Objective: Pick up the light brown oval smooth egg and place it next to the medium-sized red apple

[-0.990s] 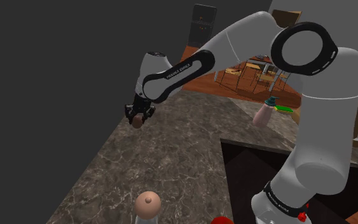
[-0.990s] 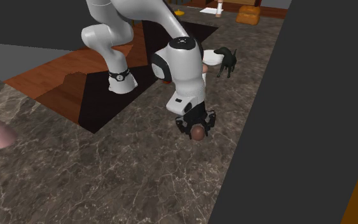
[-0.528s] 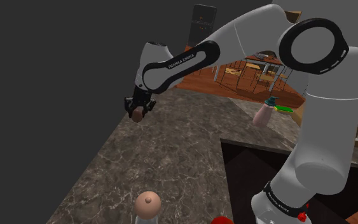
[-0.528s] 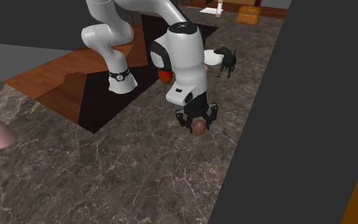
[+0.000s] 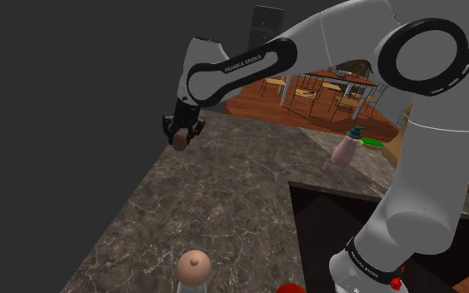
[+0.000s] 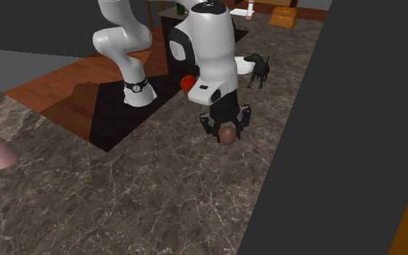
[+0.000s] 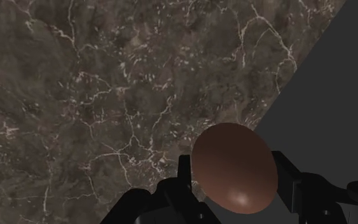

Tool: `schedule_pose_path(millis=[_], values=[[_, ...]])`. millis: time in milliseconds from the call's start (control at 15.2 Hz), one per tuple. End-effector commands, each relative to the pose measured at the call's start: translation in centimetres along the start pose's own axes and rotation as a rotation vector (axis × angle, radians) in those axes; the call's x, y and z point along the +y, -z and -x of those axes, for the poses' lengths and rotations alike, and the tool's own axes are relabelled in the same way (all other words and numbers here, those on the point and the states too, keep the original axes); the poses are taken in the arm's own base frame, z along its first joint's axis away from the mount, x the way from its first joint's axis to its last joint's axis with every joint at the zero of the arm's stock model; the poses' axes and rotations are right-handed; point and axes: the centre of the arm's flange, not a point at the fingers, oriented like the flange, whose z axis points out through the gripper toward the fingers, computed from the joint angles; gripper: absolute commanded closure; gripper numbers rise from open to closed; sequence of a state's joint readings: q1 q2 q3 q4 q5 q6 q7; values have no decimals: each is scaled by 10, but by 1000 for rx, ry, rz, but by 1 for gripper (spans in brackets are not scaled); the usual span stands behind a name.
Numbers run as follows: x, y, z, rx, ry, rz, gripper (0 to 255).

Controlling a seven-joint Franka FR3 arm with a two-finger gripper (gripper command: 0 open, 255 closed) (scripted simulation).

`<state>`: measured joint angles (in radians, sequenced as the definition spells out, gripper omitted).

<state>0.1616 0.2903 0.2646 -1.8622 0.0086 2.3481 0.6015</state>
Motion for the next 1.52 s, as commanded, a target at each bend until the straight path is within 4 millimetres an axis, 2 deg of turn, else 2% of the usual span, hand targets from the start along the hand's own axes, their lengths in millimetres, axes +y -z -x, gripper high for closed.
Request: schedule_pose_path(millis=[0, 132, 1452], values=[[-1, 10, -2, 0, 0, 0, 255], [-3, 19, -3, 0, 0, 0, 255], [-15, 49, 259, 0, 0, 0, 255]])
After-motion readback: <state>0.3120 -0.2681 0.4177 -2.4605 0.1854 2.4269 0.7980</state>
